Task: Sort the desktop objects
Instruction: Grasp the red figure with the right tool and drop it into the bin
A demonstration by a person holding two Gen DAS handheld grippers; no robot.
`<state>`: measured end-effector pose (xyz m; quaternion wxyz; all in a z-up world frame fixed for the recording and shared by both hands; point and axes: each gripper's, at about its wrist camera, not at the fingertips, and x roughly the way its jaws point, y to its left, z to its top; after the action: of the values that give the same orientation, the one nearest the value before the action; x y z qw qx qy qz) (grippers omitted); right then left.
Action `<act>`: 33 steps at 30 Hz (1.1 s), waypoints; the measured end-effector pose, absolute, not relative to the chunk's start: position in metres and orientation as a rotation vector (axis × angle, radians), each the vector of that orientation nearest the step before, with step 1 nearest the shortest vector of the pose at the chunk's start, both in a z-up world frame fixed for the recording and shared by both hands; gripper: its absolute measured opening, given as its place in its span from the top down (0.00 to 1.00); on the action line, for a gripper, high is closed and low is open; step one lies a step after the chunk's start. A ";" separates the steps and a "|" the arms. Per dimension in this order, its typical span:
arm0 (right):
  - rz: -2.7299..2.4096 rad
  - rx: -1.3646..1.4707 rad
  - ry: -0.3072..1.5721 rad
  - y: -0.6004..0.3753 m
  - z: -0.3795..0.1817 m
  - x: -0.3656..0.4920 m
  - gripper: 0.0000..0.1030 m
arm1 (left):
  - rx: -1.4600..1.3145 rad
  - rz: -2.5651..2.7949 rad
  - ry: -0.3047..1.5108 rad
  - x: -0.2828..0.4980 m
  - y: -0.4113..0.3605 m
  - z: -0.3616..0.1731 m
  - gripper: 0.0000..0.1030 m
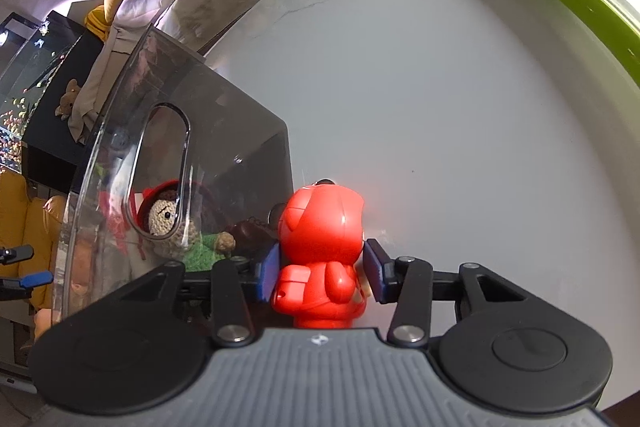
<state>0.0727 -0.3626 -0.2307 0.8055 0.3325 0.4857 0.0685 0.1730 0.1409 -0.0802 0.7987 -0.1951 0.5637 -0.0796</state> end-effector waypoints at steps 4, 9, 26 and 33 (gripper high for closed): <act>0.145 0.608 1.021 -0.344 -0.193 0.079 0.54 | -0.462 -0.192 1.221 0.166 0.161 -0.095 0.21; 0.170 0.469 0.982 -0.312 -0.135 0.090 0.54 | -0.536 -0.219 1.265 0.160 0.181 -0.127 0.18; 0.116 -0.019 1.112 -0.197 -0.081 0.137 0.54 | -0.702 -0.248 1.348 0.154 0.208 -0.199 0.13; 0.027 -0.237 1.283 -0.146 -0.125 0.160 0.53 | -0.727 -0.292 1.377 0.154 0.201 -0.214 0.12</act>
<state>0.1603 -0.1464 -0.1252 0.7945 -0.1102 0.5971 0.0125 0.1539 0.2006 -0.2137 0.7022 -0.3268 0.6188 -0.1314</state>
